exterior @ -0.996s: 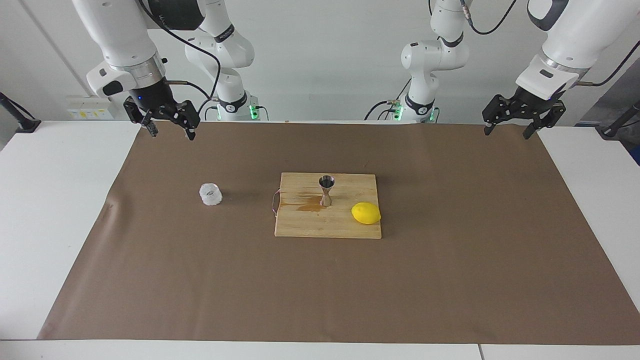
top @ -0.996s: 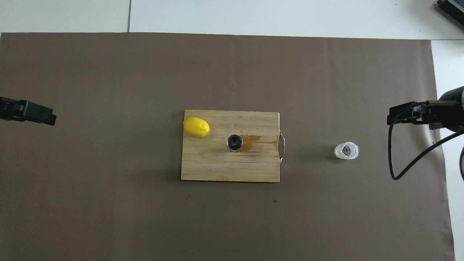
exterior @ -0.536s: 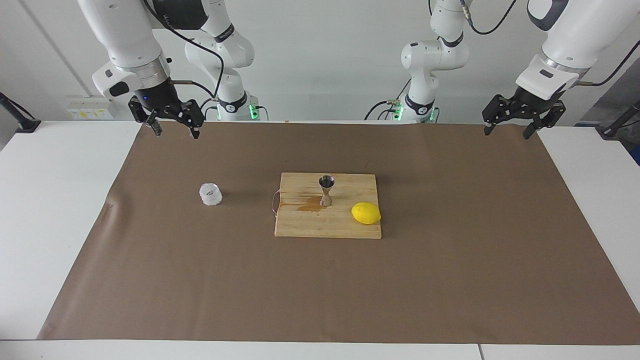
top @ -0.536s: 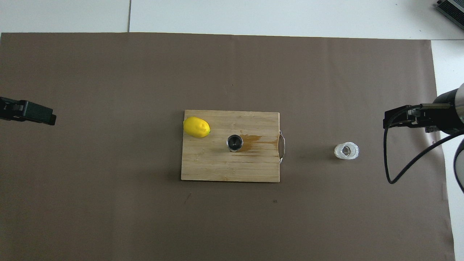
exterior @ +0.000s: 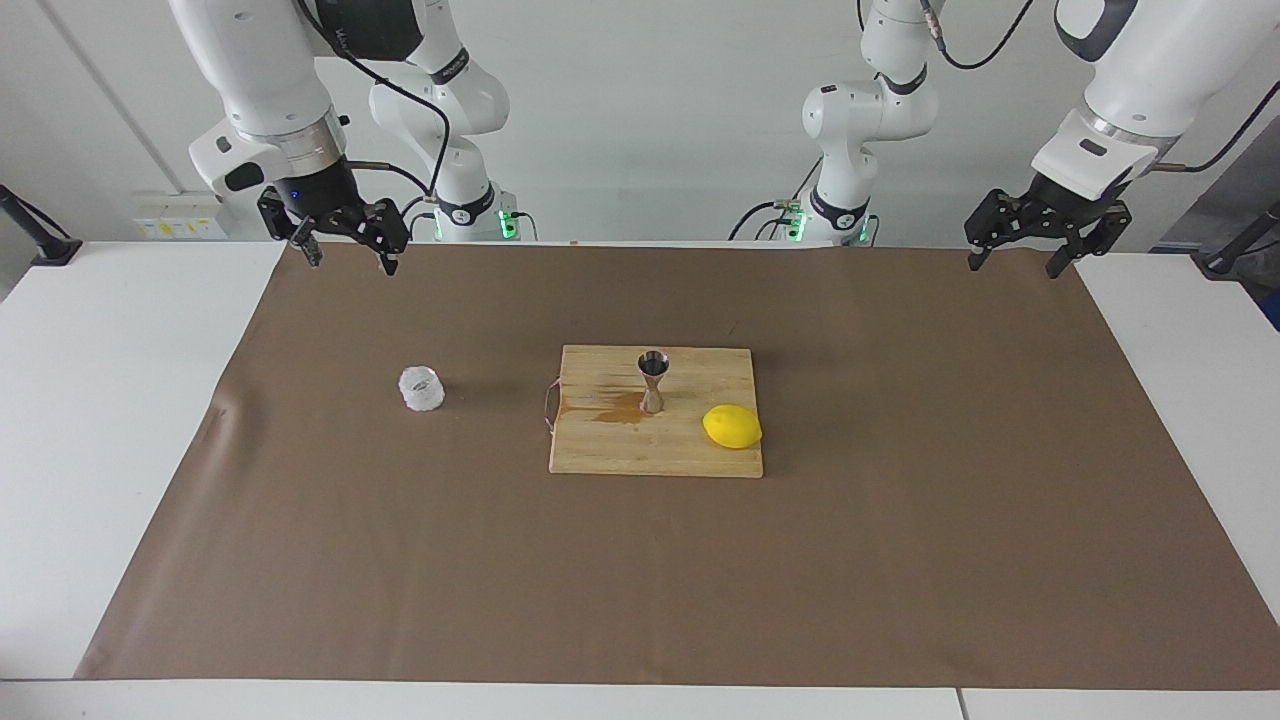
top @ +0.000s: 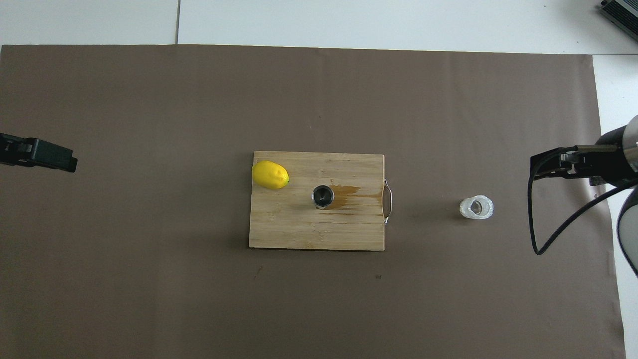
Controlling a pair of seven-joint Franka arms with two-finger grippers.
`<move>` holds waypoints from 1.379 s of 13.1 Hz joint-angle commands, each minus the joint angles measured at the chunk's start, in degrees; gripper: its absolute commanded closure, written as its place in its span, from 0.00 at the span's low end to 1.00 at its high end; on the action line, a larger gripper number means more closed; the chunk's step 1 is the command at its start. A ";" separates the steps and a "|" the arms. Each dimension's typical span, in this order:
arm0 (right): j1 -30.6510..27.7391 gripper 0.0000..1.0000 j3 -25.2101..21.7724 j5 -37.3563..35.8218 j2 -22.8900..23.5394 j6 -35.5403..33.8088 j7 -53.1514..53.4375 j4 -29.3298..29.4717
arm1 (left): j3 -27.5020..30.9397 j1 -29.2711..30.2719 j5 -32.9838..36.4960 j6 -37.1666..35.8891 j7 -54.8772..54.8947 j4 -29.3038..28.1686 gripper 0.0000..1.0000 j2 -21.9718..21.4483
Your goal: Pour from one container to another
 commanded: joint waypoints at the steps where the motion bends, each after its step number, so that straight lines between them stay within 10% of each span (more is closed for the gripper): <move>1: -0.17 0.00 -0.33 -0.24 -0.10 -0.75 0.37 -0.32 | 0.63 -1.01 0.08 0.63 -1.00 -0.10 0.00 -0.06; 18: -3.87 0.00 3.10 1.69 -0.98 -0.22 0.37 -2.17 | 0.63 -1.10 0.17 0.72 -1.71 -0.10 0.00 0.03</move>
